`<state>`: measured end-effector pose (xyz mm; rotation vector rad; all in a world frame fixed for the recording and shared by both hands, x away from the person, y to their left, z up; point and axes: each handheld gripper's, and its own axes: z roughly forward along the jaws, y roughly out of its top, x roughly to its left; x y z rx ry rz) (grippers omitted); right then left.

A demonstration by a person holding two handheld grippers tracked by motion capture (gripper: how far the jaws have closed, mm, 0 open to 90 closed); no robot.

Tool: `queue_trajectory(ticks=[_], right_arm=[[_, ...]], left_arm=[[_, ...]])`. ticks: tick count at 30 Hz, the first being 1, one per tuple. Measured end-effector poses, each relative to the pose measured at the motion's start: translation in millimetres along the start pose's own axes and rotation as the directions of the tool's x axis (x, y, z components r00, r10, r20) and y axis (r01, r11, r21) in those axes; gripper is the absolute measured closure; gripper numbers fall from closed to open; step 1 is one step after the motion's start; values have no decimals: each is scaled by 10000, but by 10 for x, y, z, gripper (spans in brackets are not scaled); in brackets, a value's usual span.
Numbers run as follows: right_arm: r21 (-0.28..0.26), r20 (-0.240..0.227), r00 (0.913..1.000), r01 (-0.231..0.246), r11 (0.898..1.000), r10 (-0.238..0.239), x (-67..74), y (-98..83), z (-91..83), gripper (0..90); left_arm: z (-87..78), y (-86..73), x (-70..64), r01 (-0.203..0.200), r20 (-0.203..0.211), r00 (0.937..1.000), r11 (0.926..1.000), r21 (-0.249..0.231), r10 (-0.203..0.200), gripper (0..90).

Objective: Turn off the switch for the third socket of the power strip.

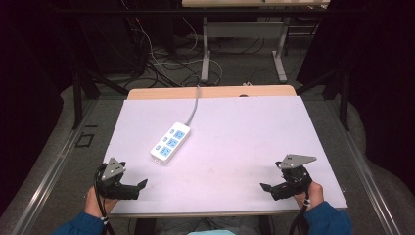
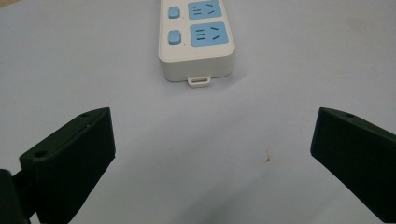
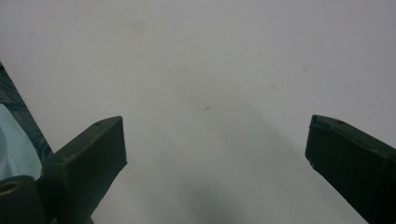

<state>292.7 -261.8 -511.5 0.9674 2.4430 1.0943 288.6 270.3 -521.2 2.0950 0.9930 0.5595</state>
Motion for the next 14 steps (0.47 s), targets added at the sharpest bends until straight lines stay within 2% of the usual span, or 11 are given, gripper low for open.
queue_trajectory(ticks=[9, 14], right_arm=[[-81, 121, 9999, 32, 10000, -31, -1, -1, 10, 45], [-7, 22, 10000, 14, 10000, -14, -4, 0, 0, 44]], left_arm=[[5, 1, 11, -7, 67, 10000, 10000, 49, 6, 1], [6, 7, 14, 13, 108, 9999, 9999, 111, -14, 1]])
